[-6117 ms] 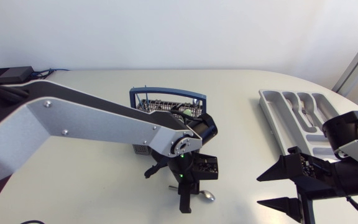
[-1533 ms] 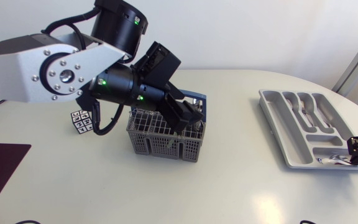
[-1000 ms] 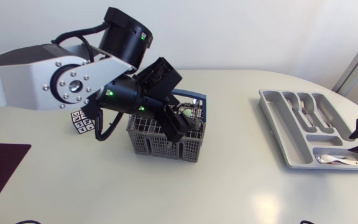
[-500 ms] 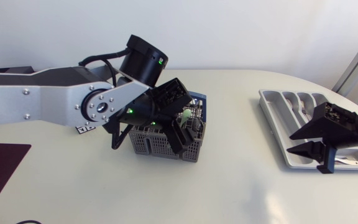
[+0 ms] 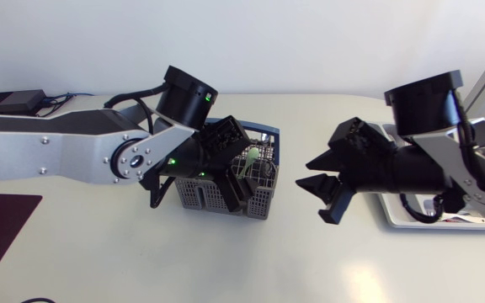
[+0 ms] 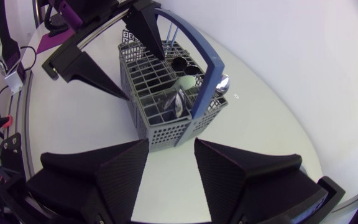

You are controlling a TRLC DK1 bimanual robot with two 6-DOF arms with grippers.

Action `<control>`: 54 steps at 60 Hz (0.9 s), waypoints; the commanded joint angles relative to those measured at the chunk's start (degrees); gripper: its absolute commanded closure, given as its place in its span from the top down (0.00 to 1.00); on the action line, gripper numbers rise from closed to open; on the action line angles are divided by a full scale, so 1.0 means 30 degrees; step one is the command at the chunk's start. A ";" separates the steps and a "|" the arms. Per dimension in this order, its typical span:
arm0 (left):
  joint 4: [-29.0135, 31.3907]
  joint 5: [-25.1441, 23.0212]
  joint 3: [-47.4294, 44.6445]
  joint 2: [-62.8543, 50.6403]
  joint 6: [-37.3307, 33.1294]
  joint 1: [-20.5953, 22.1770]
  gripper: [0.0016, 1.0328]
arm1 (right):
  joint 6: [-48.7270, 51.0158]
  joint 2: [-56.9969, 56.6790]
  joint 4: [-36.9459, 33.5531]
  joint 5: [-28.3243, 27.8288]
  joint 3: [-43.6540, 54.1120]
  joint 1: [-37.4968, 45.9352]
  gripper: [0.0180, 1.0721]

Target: Transfer all utensils from the basket to the drawer tray.

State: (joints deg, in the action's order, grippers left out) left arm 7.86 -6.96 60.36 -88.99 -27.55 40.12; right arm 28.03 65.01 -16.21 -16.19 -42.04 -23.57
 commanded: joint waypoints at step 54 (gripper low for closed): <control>-0.1565 -0.1488 -0.2160 0.0162 -0.0953 -0.1595 0.95 | -0.1902 0.5399 0.7687 0.4575 0.0918 -0.2982 0.17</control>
State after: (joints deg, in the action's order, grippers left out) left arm 3.90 -10.55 55.51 -88.97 -28.82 35.99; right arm 21.50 79.55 6.11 -3.20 -40.69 -31.94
